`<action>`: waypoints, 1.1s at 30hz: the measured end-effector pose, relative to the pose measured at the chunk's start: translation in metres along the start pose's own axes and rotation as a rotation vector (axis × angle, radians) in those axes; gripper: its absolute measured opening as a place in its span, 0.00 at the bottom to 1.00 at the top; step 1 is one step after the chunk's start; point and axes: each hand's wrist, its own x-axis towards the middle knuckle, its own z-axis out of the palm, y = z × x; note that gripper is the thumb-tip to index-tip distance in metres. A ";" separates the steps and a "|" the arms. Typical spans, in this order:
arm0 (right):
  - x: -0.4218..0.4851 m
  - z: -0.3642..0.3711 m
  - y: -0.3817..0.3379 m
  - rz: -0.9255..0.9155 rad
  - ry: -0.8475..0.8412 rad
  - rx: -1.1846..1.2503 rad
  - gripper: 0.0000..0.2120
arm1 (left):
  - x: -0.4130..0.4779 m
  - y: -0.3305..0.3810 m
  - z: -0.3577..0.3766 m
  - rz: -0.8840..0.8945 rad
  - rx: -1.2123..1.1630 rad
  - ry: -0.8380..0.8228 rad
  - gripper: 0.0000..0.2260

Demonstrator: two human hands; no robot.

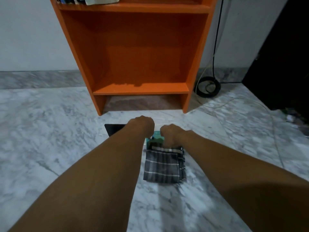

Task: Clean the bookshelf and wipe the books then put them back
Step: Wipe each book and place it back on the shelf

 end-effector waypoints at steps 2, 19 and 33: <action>0.008 0.018 -0.005 -0.048 -0.044 0.008 0.28 | 0.004 0.000 0.014 -0.012 -0.008 -0.043 0.12; 0.038 0.054 0.043 0.310 0.052 0.361 0.12 | 0.071 -0.006 0.102 -0.121 -0.343 -0.166 0.15; 0.037 0.050 0.050 0.436 0.062 0.972 0.14 | 0.072 -0.009 0.113 -0.404 -1.011 -0.367 0.07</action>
